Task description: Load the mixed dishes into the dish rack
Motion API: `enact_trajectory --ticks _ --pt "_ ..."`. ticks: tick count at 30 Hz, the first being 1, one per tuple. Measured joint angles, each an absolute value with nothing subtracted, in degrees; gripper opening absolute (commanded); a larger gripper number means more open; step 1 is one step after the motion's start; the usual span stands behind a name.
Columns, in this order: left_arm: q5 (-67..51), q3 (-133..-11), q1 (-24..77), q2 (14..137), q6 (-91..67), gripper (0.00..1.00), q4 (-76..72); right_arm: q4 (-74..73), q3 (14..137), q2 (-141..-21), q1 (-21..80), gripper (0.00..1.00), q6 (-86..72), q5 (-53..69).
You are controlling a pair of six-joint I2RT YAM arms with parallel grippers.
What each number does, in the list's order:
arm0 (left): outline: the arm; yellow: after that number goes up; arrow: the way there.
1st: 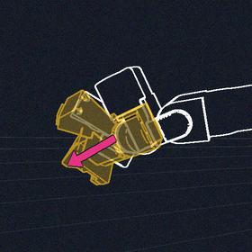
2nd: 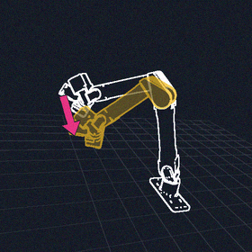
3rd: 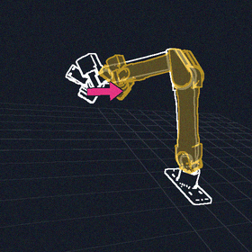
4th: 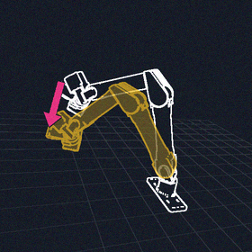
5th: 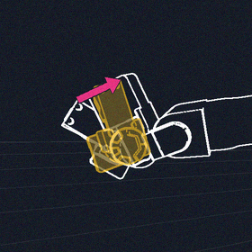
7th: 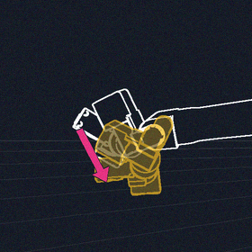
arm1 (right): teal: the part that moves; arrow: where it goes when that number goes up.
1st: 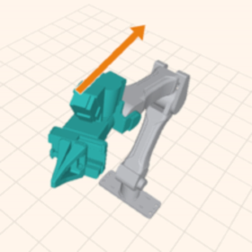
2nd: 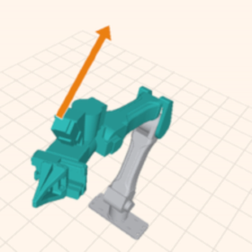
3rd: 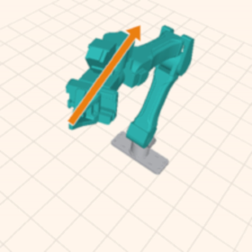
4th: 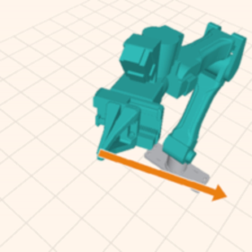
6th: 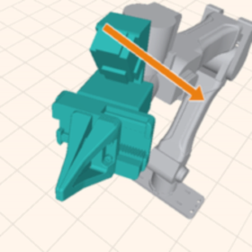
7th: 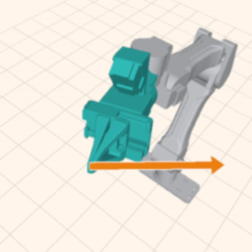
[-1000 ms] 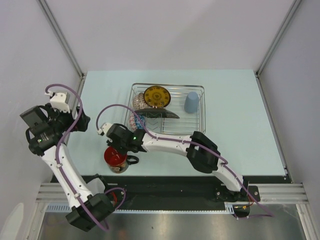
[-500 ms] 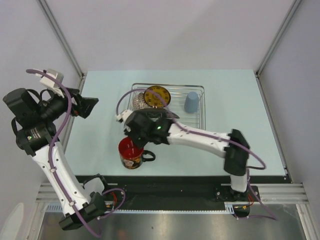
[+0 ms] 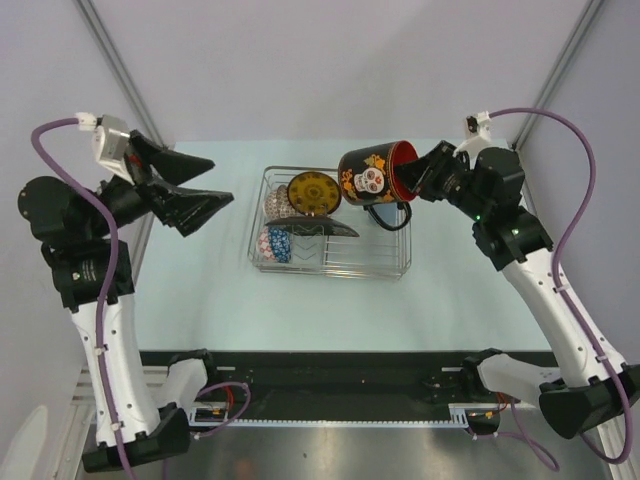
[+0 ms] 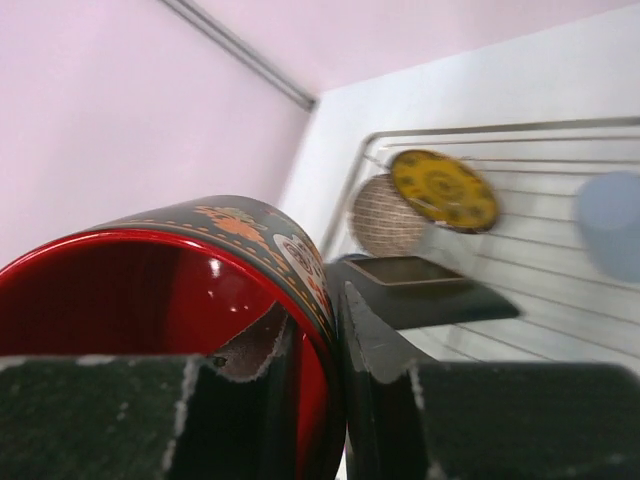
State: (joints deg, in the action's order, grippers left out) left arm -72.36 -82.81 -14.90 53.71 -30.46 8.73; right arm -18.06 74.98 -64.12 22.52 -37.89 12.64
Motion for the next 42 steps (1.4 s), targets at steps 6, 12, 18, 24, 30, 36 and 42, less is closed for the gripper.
enact_trajectory --ticks 6,12,18,24,30,36,42 --pt "-72.03 -78.74 -1.48 53.45 -34.17 1.00 6.63 -0.34 66.22 -66.63 19.90 0.00 -55.64 21.41" --pt "-68.79 -74.06 7.29 54.46 -35.44 1.00 6.48 21.45 60.86 -70.78 20.21 0.00 -72.75 23.16" --pt "-63.99 -73.23 10.68 55.90 -35.11 1.00 7.84 37.80 59.16 -74.43 24.82 0.00 -81.06 20.56" --pt "-60.25 -72.73 13.50 57.87 -34.33 1.00 8.12 50.35 59.16 -81.28 32.34 0.00 -84.71 18.15" --pt "-57.30 -73.84 17.19 61.69 -30.41 1.00 11.60 56.03 59.13 -87.57 35.51 0.00 -87.07 15.94" --pt "-55.57 -74.28 19.66 63.53 -27.20 1.00 14.31 58.13 59.13 -88.84 35.57 0.00 -88.27 14.20" --pt "-54.06 -75.92 21.61 65.84 -25.02 1.00 15.62 62.96 59.66 -90.52 36.34 0.00 -89.86 13.19"
